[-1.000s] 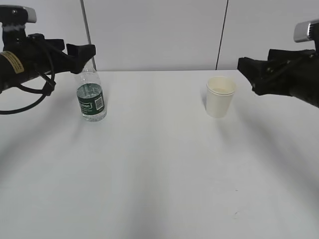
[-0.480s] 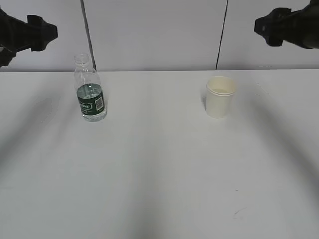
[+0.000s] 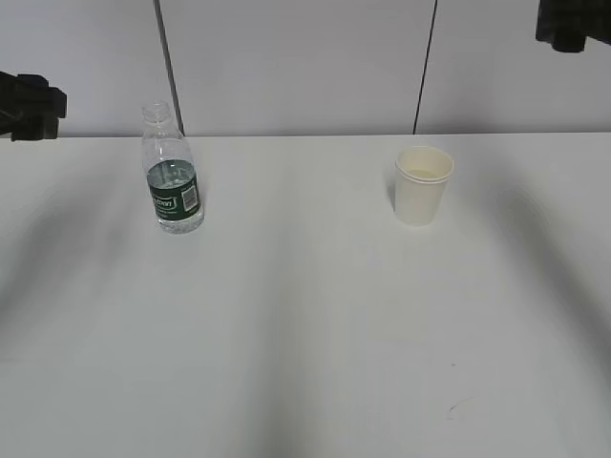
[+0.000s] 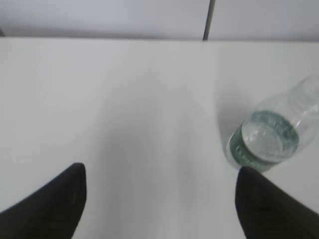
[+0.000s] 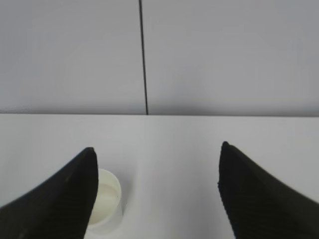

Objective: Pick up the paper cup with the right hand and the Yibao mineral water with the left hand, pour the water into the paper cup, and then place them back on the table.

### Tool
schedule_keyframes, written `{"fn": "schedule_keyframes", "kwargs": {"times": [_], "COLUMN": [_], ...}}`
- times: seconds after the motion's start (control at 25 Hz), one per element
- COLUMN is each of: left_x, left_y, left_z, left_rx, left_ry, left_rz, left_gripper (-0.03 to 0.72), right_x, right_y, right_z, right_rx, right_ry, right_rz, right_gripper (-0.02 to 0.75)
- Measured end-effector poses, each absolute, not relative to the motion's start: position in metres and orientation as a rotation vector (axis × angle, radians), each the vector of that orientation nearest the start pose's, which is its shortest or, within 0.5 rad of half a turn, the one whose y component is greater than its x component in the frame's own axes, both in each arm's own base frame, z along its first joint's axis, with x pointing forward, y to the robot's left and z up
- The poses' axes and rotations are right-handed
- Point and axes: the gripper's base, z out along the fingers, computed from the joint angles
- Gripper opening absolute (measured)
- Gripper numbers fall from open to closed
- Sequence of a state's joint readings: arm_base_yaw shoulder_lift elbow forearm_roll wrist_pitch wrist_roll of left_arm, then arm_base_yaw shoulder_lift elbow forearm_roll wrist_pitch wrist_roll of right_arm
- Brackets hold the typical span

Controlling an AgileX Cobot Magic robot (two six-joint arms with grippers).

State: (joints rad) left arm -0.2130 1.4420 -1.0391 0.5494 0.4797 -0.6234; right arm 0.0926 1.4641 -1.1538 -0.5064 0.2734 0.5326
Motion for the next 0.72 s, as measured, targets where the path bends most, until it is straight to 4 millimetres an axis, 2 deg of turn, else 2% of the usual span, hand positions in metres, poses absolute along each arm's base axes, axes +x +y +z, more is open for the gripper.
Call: {"fn": "schedule_keyframes", "kwargs": {"times": [0.16,0.28,0.48,0.72], "left_x": [0.303,0.297,0.284,0.267], "left_y": [-0.055,-0.060,-0.063,-0.065], "left_z": [0.305,0.312,0.310,0.304], "left_rx": [-0.047,-0.087,-0.113,-0.043], "left_ry": [2.396,2.497,2.681,2.877], "left_rz": [0.141,0.081,0.036,0.034], "left_gripper": [0.552,0.552,0.545,0.543], "right_x": [0.333,0.327,0.317,0.304], "right_y": [0.013,0.012,0.016,0.019], "right_z": [0.331,0.330,0.334,0.348], "right_rx": [0.122,0.157,0.126,0.112], "right_ry": [2.154,2.255,2.437,2.607], "right_rz": [-0.100,-0.115,-0.078,-0.039], "right_gripper": [0.586,0.586,0.586,0.586]}}
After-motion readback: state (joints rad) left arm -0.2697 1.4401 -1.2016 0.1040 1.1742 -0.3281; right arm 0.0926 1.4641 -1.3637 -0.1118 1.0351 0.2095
